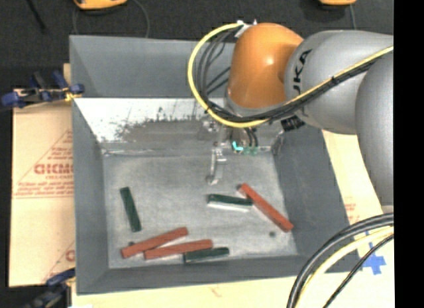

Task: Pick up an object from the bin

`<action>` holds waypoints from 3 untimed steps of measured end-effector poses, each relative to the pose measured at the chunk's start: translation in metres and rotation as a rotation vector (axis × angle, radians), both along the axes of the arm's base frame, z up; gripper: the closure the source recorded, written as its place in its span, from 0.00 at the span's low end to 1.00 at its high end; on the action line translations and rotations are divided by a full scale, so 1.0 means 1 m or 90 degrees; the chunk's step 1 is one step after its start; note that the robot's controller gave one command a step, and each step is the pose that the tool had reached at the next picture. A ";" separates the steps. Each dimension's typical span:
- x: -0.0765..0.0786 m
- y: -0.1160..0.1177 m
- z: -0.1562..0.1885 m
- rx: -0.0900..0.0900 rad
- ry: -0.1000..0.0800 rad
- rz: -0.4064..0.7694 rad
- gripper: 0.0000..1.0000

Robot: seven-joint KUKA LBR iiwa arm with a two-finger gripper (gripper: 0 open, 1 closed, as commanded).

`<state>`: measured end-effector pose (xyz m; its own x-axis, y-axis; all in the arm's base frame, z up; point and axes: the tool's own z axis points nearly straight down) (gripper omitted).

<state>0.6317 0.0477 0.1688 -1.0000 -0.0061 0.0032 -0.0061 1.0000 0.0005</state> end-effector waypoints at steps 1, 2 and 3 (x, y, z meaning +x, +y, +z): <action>-0.055 -0.036 -0.073 -0.002 0.000 0.100 0.00; -0.049 -0.069 -0.098 -0.001 -0.003 0.097 0.00; -0.048 -0.067 -0.097 0.000 -0.004 0.097 1.00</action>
Offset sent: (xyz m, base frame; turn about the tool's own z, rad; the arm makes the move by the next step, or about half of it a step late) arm -0.0543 -0.0331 -0.0717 -0.1609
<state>0.5837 -0.0193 0.0723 -0.9874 -0.1584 -0.0037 -0.1584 0.9874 -0.0007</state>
